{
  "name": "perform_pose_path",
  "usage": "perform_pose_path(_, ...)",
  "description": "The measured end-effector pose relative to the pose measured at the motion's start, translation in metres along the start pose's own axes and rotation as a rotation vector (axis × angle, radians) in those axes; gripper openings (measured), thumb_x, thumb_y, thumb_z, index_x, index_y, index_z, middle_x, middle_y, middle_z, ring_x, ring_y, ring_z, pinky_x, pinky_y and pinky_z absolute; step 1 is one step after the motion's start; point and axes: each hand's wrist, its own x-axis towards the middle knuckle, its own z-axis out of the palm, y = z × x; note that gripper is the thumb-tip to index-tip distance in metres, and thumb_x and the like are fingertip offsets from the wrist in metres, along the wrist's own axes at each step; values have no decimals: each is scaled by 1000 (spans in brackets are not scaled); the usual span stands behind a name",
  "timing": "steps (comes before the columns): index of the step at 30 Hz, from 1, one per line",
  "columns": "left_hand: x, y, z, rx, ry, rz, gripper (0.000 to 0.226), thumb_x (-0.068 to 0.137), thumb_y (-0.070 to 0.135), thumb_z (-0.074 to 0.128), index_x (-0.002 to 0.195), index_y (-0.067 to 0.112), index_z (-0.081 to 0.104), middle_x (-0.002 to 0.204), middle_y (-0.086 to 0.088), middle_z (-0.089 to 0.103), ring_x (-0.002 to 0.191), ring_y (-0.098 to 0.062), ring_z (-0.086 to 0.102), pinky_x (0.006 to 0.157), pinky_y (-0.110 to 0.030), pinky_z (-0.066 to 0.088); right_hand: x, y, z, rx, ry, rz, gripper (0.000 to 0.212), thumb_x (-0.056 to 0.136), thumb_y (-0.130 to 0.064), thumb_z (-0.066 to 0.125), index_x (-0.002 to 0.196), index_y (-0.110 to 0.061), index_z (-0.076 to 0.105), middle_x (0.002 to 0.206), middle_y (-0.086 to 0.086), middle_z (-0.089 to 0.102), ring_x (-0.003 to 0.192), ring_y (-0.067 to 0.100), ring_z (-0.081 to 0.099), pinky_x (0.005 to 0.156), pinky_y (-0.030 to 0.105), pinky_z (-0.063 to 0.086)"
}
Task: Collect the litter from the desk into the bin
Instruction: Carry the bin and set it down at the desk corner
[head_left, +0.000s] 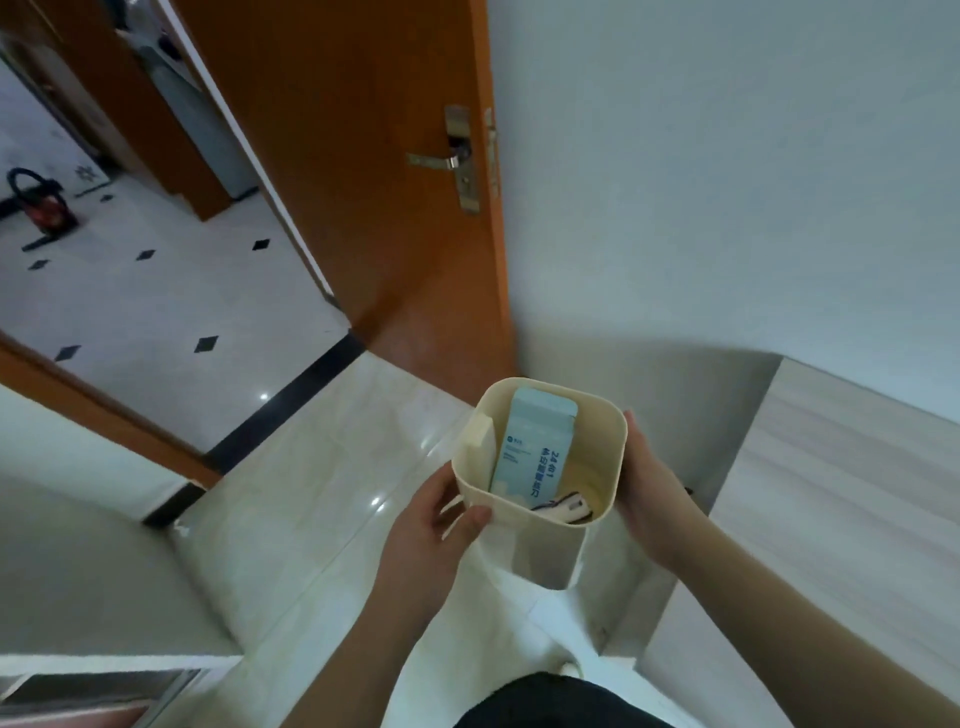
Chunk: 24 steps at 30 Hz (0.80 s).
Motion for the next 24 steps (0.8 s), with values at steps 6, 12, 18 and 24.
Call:
perform_pose_path(6, 41, 20, 20, -147, -7, 40, 26, 95, 29, 52, 116, 44, 51, 106, 31, 68, 98, 15, 62, 72, -2, 47, 9, -7, -15, 36, 119, -2, 65, 77, -79, 36, 119, -39, 63, 133, -9, 60, 132, 15, 45, 116, 46, 27)
perform_pose_path(12, 101, 25, 37, -141, -100, 61, 25, 94, 47, 44, 118, 45, 53, 112, 25, 65, 105, 7, 60, 80, -11, 47, 23, -14, -22, 33, 189, -46, 74, 78, -84, 28, 131, -39, 54, 142, -7, 52, 136, 15, 40, 117, 49, 23)
perform_pose_path(18, 168, 31, 41, -125, -186, 81, 39, 102, 32, 41, 141, 34, 43, 123, 11, 53, 96, 21, 55, 72, -3, 45, 49, -26, -12, 91, 342, -186, 59, 96, -63, 21, 137, -32, 49, 143, -1, 51, 136, 19, 41, 115, 54, 25)
perform_pose_path(24, 235, 39, 25, -222, -183, 33, 33, 102, 35, 43, 135, 38, 44, 107, 22, 62, 103, -7, 64, 76, -21, 46, 94, -41, 31, 122, 467, -246, 62, 93, -65, 25, 137, -30, 50, 141, -3, 54, 135, 15, 42, 116, 52, 24)
